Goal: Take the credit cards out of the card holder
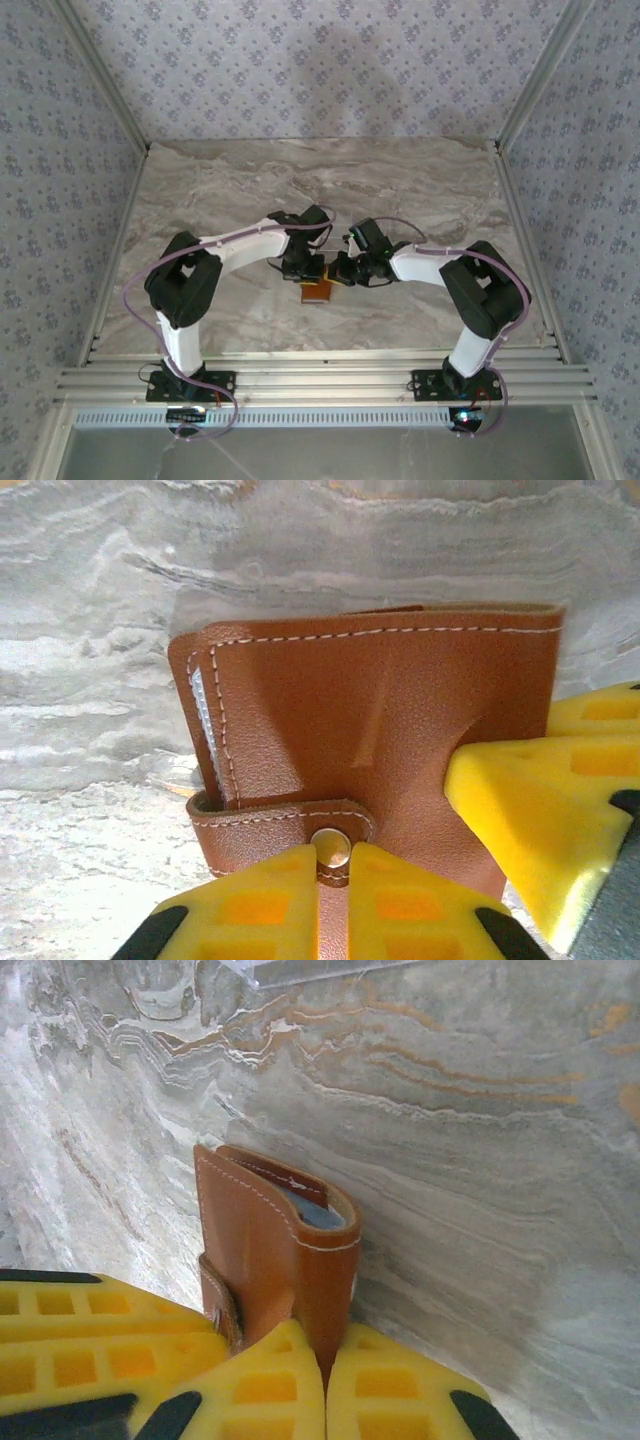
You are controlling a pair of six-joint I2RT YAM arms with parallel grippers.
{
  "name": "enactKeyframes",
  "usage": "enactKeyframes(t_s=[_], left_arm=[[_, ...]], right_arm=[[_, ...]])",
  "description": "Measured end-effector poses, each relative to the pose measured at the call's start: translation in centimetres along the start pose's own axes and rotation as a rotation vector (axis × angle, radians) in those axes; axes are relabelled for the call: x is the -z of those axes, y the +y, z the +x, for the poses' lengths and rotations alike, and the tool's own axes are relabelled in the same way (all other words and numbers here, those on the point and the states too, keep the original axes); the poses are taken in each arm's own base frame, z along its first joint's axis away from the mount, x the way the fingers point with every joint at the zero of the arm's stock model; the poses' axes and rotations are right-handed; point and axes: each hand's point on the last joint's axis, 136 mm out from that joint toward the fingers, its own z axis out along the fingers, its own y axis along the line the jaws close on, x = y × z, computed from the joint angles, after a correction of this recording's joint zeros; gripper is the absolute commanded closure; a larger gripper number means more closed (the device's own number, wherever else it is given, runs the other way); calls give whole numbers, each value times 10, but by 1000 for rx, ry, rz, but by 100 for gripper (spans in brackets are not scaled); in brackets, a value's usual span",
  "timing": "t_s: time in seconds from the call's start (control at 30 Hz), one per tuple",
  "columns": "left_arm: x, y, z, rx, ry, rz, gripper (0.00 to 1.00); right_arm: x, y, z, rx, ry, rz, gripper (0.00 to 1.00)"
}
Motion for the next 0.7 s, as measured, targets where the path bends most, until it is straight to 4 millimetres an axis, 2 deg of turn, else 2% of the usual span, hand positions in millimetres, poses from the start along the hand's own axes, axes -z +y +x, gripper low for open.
enactKeyframes(t_s=[0.13, 0.27, 0.37, 0.47, 0.57, 0.7], left_arm=[[9, 26, -7, 47, -30, -52, 91], [12, 40, -9, 73, -42, -81, 91], [12, 44, -7, 78, -40, -85, 91], [11, 46, -4, 90, -31, -68, 91], [10, 51, 0, 108, -15, -45, 80], [9, 51, 3, 124, -8, -15, 60]], right_arm=[[1, -6, 4, -16, 15, 20, 97], [2, -7, 5, -18, 19, 29, 95], [5, -11, 7, -17, 22, 52, 81], [10, -16, 9, -4, 22, 112, 74], [15, -19, 11, 17, 23, 184, 59], [19, -13, 13, 59, 23, 246, 52]])
